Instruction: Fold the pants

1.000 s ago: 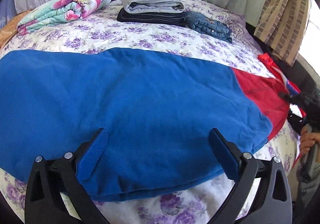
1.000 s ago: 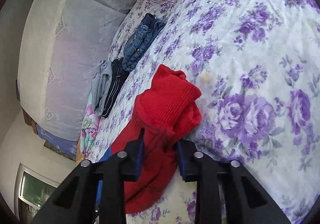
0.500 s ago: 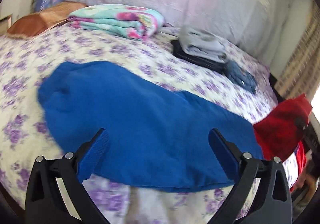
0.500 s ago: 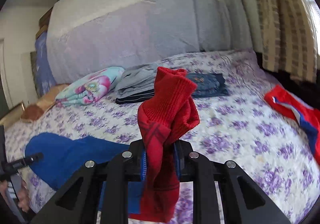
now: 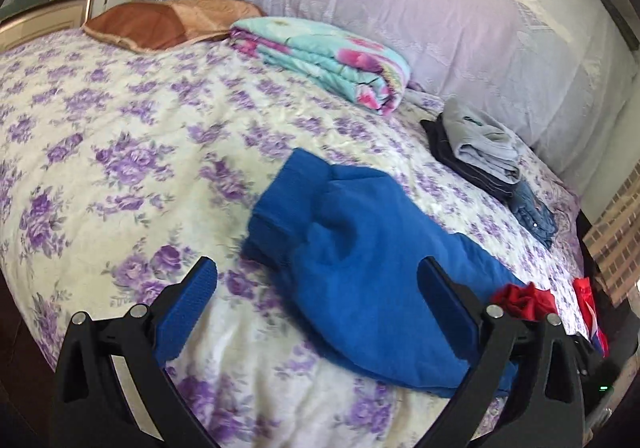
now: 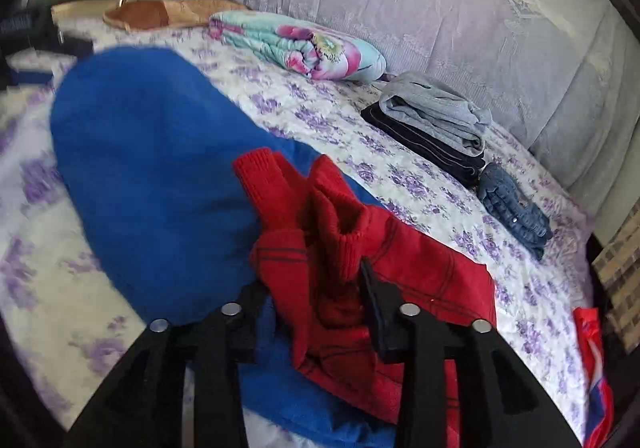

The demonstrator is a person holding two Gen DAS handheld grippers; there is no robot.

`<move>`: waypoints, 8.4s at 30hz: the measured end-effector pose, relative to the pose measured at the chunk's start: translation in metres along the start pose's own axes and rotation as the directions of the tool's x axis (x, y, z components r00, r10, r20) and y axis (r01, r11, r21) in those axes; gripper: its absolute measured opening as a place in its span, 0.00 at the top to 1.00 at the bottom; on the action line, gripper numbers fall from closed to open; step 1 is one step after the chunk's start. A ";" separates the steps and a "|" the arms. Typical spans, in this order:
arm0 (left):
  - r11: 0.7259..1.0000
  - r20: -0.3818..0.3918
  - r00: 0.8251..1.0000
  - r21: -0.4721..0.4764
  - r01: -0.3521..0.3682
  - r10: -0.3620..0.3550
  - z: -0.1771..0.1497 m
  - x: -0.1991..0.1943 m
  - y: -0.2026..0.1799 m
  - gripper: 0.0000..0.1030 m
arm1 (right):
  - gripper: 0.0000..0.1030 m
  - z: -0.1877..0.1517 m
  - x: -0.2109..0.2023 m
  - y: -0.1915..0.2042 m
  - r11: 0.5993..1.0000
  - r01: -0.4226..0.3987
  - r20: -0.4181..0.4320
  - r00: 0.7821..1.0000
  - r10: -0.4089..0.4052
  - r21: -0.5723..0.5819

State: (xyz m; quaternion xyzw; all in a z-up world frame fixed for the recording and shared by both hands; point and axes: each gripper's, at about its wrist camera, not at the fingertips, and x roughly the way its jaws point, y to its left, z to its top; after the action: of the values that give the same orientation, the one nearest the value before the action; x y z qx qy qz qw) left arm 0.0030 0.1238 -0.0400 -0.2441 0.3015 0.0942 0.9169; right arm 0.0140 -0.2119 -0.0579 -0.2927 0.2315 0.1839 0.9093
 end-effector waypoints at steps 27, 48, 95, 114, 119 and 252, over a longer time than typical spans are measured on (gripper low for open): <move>0.996 -0.031 0.996 -0.028 -0.083 0.082 0.002 0.018 0.032 0.05 | 0.35 -0.003 -0.012 -0.016 0.964 -0.151 0.085 0.987 0.135 0.221; 0.998 -0.051 0.997 -0.021 -0.062 0.061 0.000 0.018 0.031 0.05 | 0.60 0.000 0.031 0.020 0.991 -0.090 -0.090 0.993 0.081 -0.104; 0.948 -0.121 0.965 -0.246 0.200 -0.234 0.014 0.053 0.038 0.31 | 0.10 -0.006 0.052 -0.049 0.894 -0.250 -0.039 0.958 0.284 0.371; 0.916 -0.054 0.961 -0.323 0.239 -0.270 0.014 0.056 0.054 0.42 | 0.09 -0.007 0.053 -0.048 0.888 -0.258 -0.040 0.955 0.294 0.381; 0.881 -0.031 0.937 -0.354 0.315 -0.347 0.016 0.054 0.059 0.66 | 0.09 -0.007 0.047 -0.050 0.885 -0.258 -0.017 0.958 0.287 0.387; 0.764 -0.447 0.690 0.023 0.645 -0.569 -0.063 0.113 -0.161 0.37 | 0.49 -0.107 0.053 -0.178 0.320 -0.554 0.264 0.730 0.631 0.768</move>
State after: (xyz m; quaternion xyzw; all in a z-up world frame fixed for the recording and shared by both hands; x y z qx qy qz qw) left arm 0.1131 -0.0442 -0.0892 -0.2614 0.3976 -0.2968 0.8279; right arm 0.1075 -0.4026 -0.0831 0.2525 0.4166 0.3638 0.7940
